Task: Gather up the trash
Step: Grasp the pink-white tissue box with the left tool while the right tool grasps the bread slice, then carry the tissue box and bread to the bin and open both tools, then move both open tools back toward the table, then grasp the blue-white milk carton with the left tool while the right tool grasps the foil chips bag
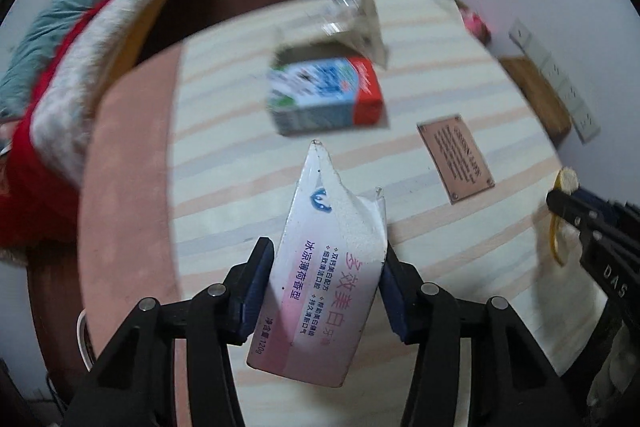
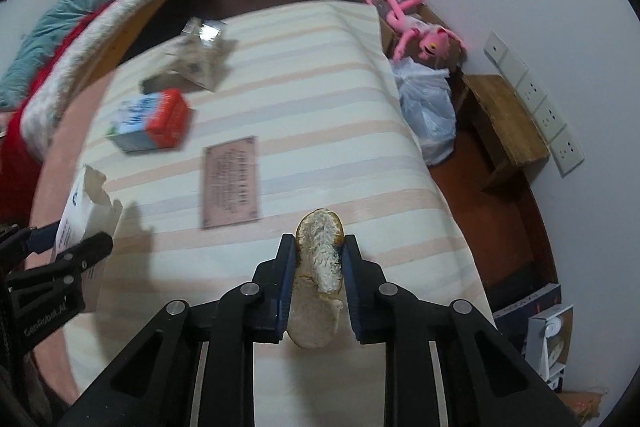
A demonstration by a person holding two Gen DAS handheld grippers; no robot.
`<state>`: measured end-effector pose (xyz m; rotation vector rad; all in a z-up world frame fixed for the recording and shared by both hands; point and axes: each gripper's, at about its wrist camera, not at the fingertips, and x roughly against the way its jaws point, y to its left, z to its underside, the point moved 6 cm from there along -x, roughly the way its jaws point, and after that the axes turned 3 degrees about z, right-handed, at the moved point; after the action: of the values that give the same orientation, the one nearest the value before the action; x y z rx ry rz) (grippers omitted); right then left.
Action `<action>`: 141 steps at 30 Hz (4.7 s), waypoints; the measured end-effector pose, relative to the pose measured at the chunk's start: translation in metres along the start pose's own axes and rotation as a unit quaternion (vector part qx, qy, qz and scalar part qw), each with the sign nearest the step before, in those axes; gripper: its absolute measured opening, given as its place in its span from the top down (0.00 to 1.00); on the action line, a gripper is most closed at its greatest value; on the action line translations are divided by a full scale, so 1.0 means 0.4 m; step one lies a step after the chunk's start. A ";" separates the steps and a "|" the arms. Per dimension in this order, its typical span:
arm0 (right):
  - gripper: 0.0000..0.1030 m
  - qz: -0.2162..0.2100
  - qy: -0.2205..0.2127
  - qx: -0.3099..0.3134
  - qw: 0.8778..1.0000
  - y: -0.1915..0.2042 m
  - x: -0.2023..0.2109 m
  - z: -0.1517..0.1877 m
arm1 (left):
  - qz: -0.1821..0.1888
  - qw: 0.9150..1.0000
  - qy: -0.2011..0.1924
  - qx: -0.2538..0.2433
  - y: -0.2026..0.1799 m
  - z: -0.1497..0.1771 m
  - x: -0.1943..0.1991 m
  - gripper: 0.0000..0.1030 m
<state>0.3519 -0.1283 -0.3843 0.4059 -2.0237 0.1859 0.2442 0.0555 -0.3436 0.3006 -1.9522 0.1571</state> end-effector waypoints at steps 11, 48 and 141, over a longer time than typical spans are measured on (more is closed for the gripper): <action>0.77 -0.098 -0.042 0.055 0.993 0.204 0.262 0.043 | -0.025 0.990 -0.104 0.091 0.262 0.098 0.320 0.54; 0.77 -0.232 0.186 0.350 0.889 1.655 0.023 0.481 | 0.022 0.869 0.035 0.493 1.349 0.739 0.060 0.52; 0.75 -0.134 0.091 0.018 0.987 0.278 -0.338 -0.466 | -0.113 0.990 -0.004 0.081 0.414 -0.224 -0.213 0.05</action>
<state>0.5235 0.0592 -0.4116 0.6556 -1.7690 0.0889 0.3084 0.2484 -0.3822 0.6268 -1.9002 0.1659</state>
